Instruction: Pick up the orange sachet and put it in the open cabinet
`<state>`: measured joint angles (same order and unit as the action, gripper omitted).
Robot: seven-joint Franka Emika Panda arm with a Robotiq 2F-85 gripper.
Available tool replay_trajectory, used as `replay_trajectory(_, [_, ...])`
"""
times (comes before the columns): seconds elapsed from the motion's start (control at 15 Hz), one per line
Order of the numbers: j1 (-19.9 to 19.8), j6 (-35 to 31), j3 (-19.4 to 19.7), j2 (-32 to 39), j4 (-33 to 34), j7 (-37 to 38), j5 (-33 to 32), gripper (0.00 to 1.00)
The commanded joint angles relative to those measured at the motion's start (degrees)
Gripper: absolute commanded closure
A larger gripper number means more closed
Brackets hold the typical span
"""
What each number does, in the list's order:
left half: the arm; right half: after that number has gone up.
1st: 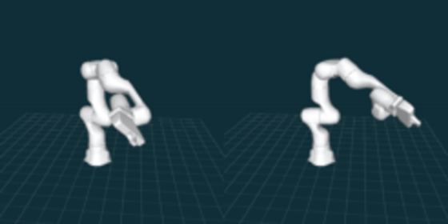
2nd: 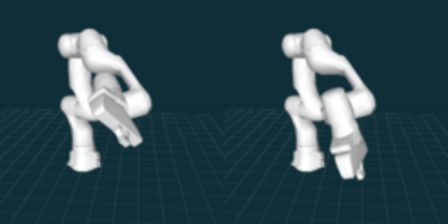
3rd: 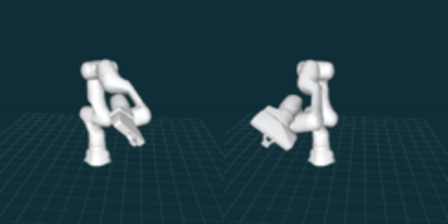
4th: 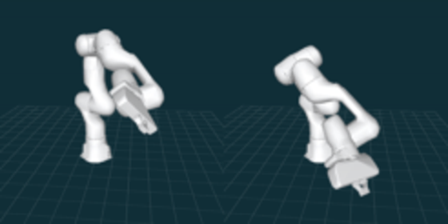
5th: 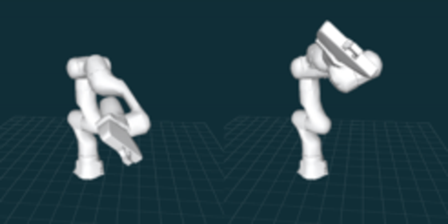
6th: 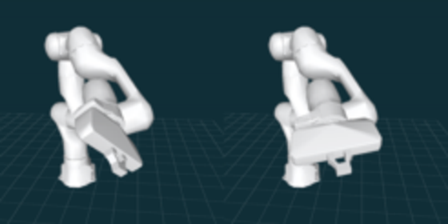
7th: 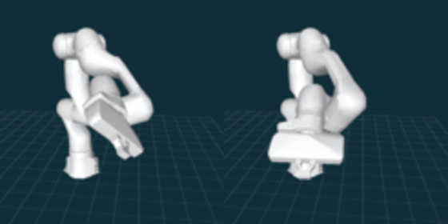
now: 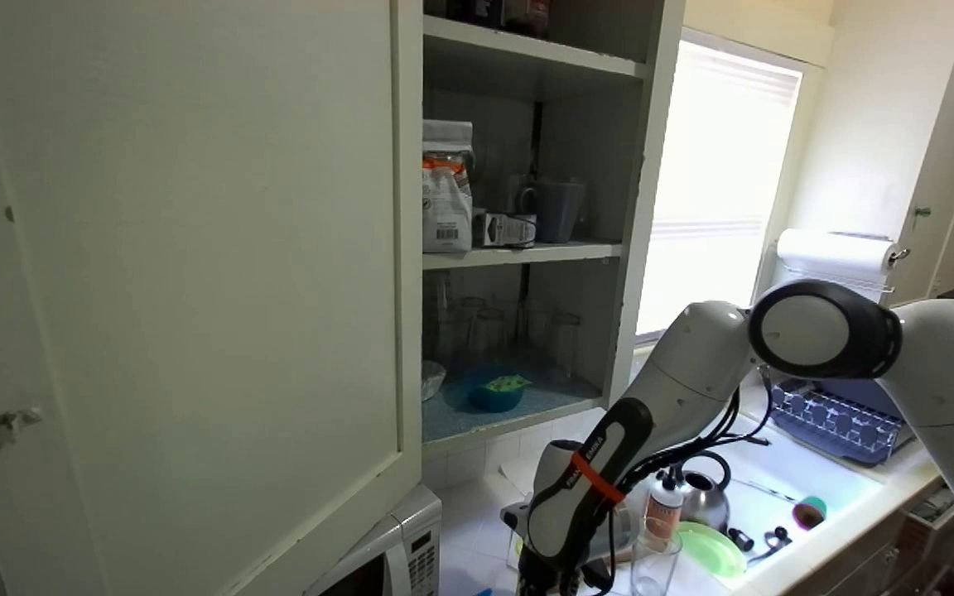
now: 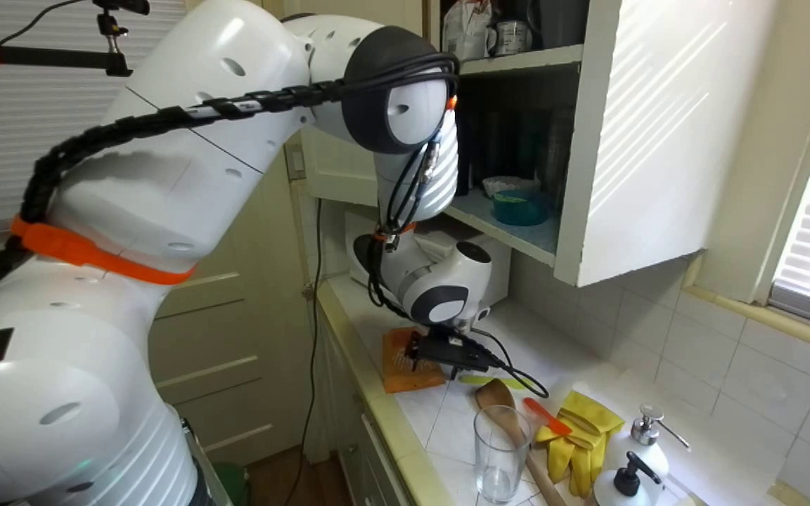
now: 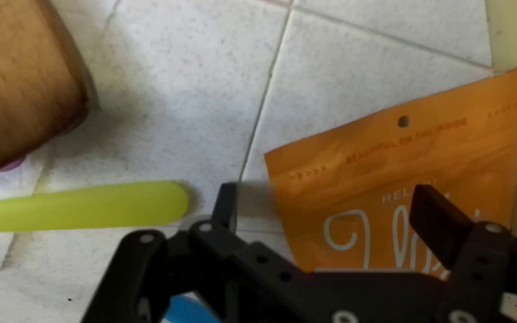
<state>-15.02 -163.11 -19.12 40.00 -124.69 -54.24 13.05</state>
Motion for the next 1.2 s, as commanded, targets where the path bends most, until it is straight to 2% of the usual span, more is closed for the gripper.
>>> replay_trajectory(0.0, [-2.1,0.9,-1.6,3.8,3.0,-0.1,-2.5,0.3])
replay_trajectory(0.27, [-2.3,2.2,-1.4,3.9,3.8,0.9,-2.8,0.61])
replay_trajectory(0.33, [-2.4,2.6,-1.6,3.9,3.8,0.9,-2.8,0.65])
replay_trajectory(0.4, [-2.1,3.1,-1.4,3.8,3.8,1.0,-2.9,0.62])
replay_trajectory(0.47, [-1.8,3.8,-1.4,3.7,3.9,1.0,-2.9,0.66])
replay_trajectory(0.53, [-1.7,4.1,-1.4,3.6,3.9,1.0,-2.8,0.63])
replay_trajectory(0.6, [-1.0,4.1,-0.9,3.4,3.7,1.3,-3.1,0.51])
replay_trajectory(0.67, [-0.3,3.8,-0.3,3.0,3.6,1.8,-3.4,0.5])
replay_trajectory(0.73, [1.1,1.9,1.1,2.3,3.1,2.6,-4.2,0.34])
replay_trajectory(1.0, [2.6,-2.9,1.6,1.0,2.3,1.6,-8.2,0.05])
replay_trajectory(1.13, [2.5,-5.0,1.1,0.7,2.3,1.3,-10.2,0.01])
